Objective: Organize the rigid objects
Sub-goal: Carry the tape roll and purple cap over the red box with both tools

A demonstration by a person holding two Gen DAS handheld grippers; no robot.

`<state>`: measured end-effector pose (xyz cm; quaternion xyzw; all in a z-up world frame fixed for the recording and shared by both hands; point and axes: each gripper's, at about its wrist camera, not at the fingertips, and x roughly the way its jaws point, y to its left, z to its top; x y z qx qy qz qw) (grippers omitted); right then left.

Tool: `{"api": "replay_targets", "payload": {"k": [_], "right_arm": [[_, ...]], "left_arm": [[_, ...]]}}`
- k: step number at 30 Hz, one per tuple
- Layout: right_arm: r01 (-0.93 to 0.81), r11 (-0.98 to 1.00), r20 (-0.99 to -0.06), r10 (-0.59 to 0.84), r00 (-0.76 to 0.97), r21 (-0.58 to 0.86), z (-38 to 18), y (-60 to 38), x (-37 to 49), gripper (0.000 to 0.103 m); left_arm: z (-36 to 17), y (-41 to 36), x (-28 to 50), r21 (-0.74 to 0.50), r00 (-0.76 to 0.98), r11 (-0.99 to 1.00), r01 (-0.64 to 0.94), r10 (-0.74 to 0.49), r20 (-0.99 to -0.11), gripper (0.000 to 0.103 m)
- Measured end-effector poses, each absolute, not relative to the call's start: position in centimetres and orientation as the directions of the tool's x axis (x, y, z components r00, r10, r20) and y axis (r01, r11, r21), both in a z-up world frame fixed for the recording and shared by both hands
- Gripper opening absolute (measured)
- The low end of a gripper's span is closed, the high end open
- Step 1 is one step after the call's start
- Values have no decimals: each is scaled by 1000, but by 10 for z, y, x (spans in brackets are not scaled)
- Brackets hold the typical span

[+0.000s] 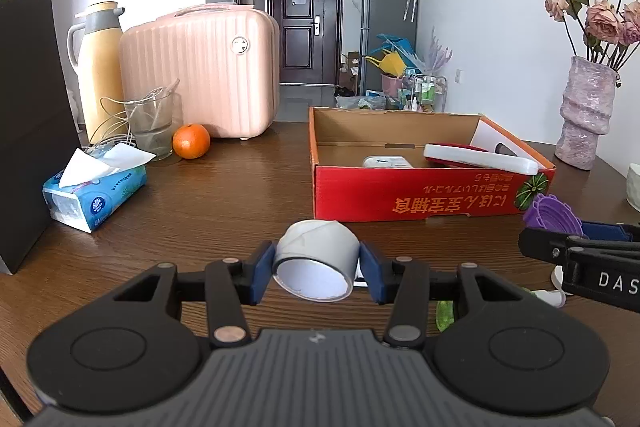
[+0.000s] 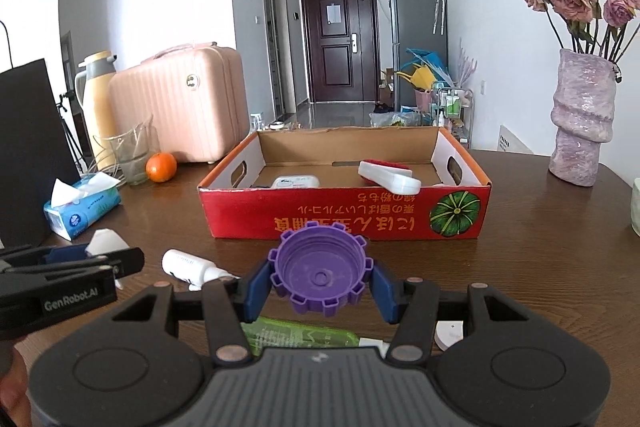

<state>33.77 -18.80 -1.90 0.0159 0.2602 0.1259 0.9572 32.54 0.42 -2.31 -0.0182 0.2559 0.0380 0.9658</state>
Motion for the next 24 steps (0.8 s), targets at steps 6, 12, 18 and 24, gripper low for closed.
{"api": "replay_targets", "payload": {"k": [6, 12, 18, 24], "right_arm": [[-229, 969, -483, 246, 841, 95, -18, -193, 334, 53], [-228, 969, -472, 247, 846, 98, -17, -197, 331, 53], [-227, 968, -449, 251, 858, 107, -12, -201, 328, 53], [-223, 970, -426, 244, 871, 99, -4, -206, 331, 53]], "left_arm": [[-23, -4, 325, -14, 868, 997, -74, 58, -493, 48], [-21, -14, 321, -7, 873, 998, -58, 48, -485, 48], [-14, -17, 322, -10, 880, 998, -60, 48, -473, 48], [-3, -24, 327, -7, 888, 998, -57, 47, -457, 48]]}}
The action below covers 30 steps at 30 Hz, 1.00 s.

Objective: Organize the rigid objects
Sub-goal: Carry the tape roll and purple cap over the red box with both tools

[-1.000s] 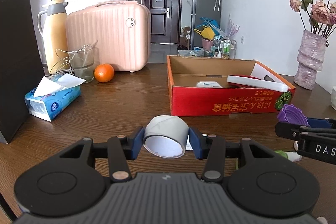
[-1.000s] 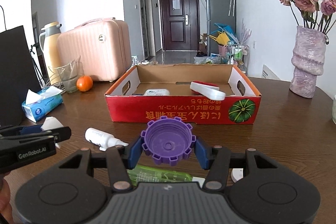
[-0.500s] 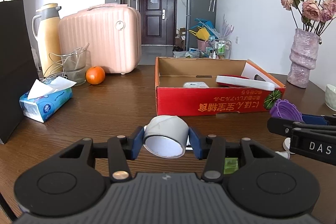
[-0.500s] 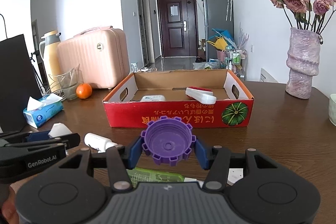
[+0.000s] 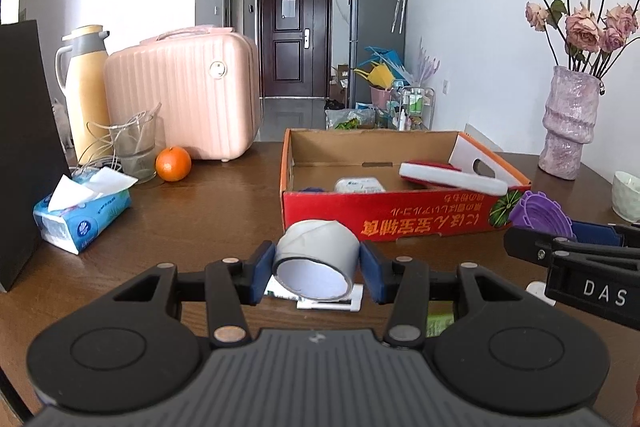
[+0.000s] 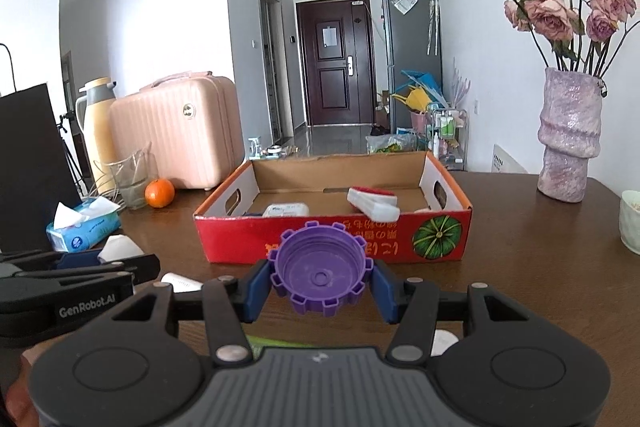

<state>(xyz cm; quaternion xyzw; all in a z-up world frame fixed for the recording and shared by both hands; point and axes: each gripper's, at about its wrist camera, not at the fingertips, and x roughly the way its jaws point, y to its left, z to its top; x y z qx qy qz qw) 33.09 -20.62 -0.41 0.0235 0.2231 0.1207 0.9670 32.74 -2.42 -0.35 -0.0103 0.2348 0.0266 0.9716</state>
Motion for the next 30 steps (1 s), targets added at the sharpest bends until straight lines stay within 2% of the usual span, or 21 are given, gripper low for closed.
{"api": "replay_targets", "payload": {"k": [30], "right_arm": [[-211, 976, -357, 217, 909, 55, 22, -218, 395, 53]], "left_arm": [[22, -48, 397, -46, 914, 997, -59, 36, -405, 48]]}}
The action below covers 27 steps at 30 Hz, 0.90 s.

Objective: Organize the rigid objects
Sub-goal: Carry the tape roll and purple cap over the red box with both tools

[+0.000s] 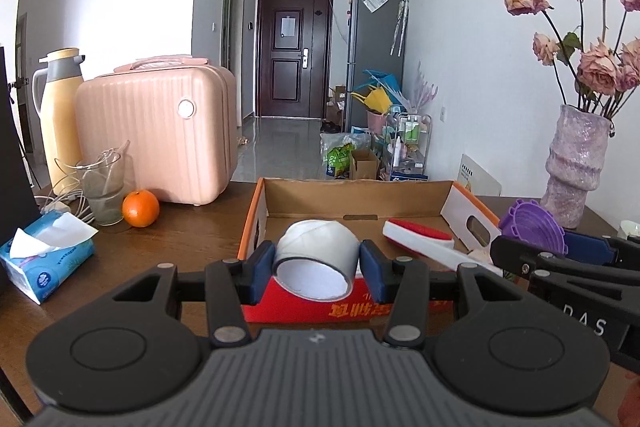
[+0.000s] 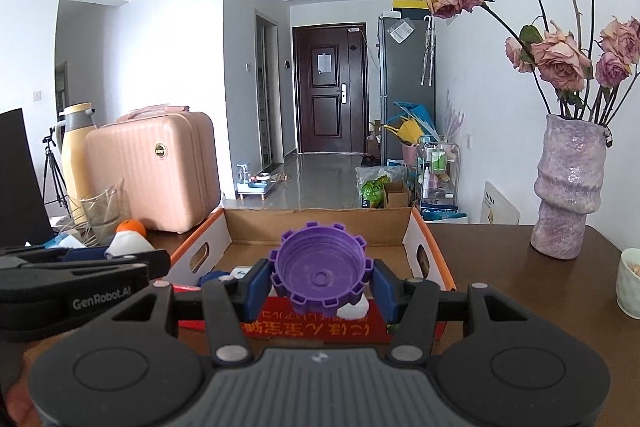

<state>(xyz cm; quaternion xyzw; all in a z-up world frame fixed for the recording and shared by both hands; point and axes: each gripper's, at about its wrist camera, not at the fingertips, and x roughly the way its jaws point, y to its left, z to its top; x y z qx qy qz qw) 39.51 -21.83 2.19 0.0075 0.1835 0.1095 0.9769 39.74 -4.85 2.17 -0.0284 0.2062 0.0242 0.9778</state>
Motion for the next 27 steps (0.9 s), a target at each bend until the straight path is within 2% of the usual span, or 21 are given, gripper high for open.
{"api": "replay_targets", "payload": {"k": [27], "right_arm": [[-191, 980, -386, 199, 901, 60, 13, -219, 471, 53]], "left_arm": [[16, -48, 471, -69, 899, 993, -95, 56, -434, 48]]}}
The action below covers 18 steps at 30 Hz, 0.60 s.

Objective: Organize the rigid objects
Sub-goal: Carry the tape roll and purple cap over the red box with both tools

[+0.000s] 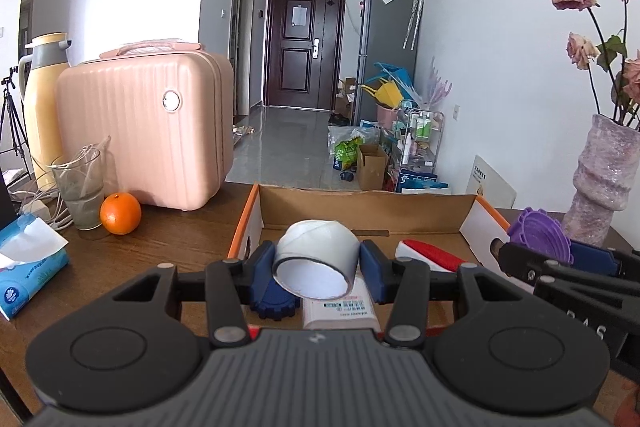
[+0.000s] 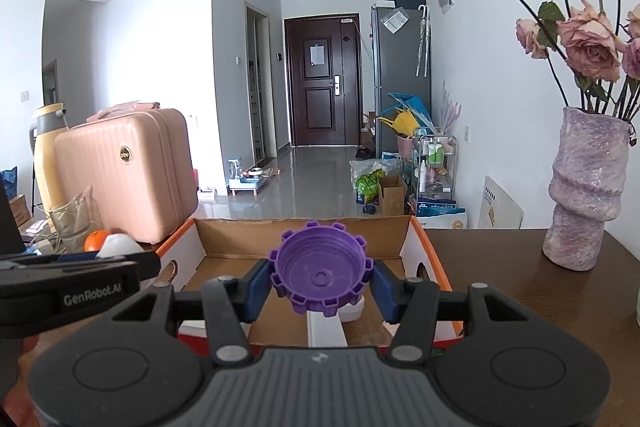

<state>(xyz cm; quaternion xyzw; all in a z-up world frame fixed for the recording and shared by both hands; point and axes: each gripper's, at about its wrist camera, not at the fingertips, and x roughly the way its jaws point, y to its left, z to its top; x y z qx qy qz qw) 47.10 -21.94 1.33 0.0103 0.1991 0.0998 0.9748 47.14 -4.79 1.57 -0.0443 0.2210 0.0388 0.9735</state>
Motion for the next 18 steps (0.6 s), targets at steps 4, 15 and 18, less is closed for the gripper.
{"api": "replay_targets", "payload": {"k": [4, 15, 18], "right_arm": [[-186, 981, -392, 192, 900, 54, 11, -218, 479, 53], [-174, 983, -403, 180, 897, 53, 9, -216, 505, 53], [-167, 984, -408, 174, 896, 54, 7, -217, 513, 53]], "left_arm": [[15, -47, 481, -70, 898, 993, -100, 59, -435, 48], [13, -51, 506, -65, 892, 992, -112, 72, -446, 48], [11, -52, 513, -60, 891, 992, -114, 75, -448, 48]]}}
